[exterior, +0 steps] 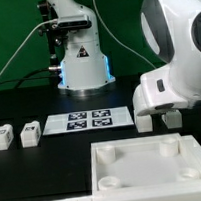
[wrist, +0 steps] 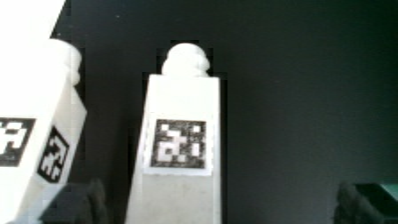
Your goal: Assemble one leg
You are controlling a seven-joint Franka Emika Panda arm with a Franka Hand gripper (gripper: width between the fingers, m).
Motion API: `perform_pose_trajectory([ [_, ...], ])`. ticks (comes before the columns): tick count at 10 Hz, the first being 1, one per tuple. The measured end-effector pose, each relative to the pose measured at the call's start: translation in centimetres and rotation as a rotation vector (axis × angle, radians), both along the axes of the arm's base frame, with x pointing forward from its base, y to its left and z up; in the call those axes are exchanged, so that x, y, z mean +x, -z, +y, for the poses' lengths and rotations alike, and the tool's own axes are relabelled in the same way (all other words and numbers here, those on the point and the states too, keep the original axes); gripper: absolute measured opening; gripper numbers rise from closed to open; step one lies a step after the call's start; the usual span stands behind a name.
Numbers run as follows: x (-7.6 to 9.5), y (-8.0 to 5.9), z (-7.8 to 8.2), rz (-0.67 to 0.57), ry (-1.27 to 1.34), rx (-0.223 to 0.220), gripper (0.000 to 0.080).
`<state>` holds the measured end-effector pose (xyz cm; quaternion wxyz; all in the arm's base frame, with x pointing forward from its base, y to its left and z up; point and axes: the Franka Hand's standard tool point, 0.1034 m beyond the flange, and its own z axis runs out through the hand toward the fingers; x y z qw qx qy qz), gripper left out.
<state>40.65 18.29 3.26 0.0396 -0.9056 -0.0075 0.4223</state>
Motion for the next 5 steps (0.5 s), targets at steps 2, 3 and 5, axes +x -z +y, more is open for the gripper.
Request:
perform_pose_trajectory([
  [2,-1.0,1.1,-0.1,-0.007,0.002,-0.002,0.0649],
  [3,-1.4,1.3,-0.2,0.0,0.001,-0.004,0.0649],
  [5,-1.5,1.4,-0.1,0.005,0.002,-0.008,0.0649],
])
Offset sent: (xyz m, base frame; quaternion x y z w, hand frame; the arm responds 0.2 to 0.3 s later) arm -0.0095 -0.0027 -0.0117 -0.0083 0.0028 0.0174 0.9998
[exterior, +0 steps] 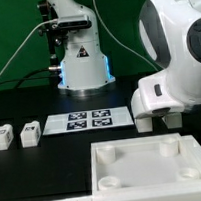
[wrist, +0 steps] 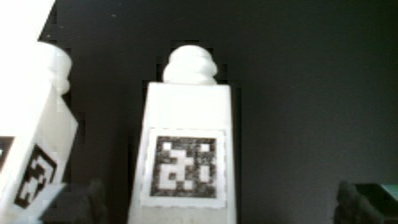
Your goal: Assemble one leg
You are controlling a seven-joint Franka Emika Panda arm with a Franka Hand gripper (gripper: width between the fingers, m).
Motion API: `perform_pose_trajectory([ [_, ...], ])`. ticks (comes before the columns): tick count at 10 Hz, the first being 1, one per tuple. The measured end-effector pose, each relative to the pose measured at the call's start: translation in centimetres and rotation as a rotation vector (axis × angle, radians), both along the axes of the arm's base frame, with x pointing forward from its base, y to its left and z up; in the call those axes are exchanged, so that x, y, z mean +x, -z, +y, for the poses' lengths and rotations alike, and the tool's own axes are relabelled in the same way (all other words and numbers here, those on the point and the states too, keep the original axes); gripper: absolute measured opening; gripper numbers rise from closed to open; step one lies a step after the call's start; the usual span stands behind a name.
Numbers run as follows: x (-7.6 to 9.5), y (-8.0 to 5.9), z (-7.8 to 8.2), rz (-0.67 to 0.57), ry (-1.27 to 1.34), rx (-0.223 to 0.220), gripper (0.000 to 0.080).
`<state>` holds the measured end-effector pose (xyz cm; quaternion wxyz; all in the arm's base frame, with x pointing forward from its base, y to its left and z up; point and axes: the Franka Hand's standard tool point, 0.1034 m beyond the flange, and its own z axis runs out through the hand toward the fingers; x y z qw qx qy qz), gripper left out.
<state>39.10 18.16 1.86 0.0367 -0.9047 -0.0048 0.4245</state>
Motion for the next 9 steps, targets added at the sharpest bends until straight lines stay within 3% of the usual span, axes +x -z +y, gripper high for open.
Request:
perform_pose_trajectory([
  [4,-0.07,0.0,0.01,0.003,0.007,-0.01,0.0626],
  [5,-0.07,0.0,0.01,0.003,0.007,-0.01,0.0404],
  [6,-0.07,0.0,0.01,0.003,0.007,-0.01,0.0404],
  [7,-0.06,0.0,0.01,0.003,0.007,-0.01,0.0287],
  [9,-0.06,0.0,0.01,0.003,0.007,-0.01,0.0289],
])
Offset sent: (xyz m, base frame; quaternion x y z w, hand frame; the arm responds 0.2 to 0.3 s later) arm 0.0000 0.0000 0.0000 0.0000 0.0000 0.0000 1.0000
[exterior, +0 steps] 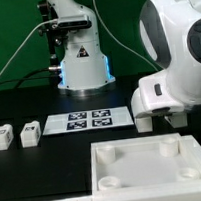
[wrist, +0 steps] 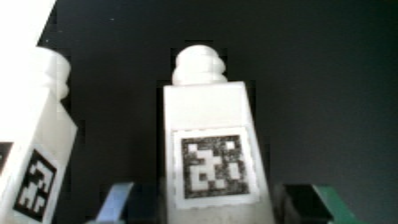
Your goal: Assemble one leg
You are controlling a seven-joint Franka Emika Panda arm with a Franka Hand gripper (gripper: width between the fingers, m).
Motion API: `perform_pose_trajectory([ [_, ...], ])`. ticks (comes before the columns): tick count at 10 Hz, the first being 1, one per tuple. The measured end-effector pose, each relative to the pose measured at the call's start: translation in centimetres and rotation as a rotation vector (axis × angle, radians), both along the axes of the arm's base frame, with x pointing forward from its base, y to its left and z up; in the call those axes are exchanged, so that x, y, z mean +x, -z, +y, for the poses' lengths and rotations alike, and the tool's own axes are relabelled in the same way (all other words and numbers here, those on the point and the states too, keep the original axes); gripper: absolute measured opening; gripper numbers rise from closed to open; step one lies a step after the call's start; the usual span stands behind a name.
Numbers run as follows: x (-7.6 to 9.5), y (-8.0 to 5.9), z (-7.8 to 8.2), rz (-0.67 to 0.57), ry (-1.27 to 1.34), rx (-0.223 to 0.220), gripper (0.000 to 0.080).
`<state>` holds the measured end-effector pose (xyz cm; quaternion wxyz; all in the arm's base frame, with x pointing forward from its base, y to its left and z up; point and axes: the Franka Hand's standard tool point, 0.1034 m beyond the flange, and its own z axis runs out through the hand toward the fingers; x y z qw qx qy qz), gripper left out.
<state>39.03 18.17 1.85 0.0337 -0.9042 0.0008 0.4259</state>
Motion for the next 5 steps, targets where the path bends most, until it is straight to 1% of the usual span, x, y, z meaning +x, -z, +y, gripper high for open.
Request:
perform_pose_trajectory([
  [5,0.0,0.0,0.0,0.0,0.0,0.0,0.029],
])
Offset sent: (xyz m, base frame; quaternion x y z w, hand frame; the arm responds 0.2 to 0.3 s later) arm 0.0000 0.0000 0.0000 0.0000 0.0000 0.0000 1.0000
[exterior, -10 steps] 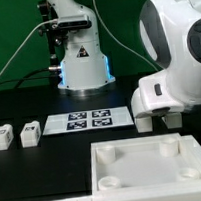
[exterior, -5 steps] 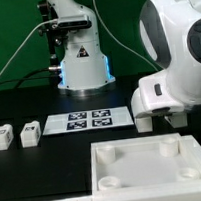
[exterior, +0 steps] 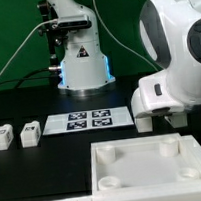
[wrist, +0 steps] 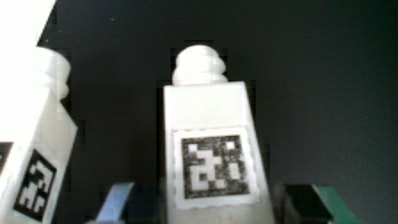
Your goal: Assemble one leg
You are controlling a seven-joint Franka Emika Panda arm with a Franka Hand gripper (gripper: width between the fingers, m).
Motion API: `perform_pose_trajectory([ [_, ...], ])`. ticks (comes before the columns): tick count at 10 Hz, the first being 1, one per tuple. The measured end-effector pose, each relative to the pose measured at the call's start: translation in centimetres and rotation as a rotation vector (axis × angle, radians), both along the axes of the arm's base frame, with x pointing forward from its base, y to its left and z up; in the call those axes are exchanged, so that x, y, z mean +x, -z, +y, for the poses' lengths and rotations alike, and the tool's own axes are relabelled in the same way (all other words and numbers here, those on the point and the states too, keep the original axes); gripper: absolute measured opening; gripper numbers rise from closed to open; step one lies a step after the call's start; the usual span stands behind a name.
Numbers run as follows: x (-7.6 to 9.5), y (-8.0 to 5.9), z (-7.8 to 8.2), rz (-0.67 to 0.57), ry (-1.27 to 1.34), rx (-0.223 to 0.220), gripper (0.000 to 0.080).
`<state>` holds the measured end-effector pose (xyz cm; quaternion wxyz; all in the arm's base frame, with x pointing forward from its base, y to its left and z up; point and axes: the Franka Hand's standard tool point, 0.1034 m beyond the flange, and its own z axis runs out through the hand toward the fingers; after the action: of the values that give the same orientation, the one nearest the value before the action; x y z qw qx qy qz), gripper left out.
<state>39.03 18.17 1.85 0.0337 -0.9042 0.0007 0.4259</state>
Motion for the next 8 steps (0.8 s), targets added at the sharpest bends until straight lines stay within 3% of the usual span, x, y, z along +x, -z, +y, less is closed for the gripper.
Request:
perform_pose_trajectory([
  [6,0.1,-0.1,0.0,-0.002,0.0,0.0,0.0291],
  [7,0.7,-1.0,-0.1,-0.016,-0.009,0.007,0.0291],
  [8,1.2,-3.2,-0.5,-0.008,-0.025,0.017,0.0291],
])
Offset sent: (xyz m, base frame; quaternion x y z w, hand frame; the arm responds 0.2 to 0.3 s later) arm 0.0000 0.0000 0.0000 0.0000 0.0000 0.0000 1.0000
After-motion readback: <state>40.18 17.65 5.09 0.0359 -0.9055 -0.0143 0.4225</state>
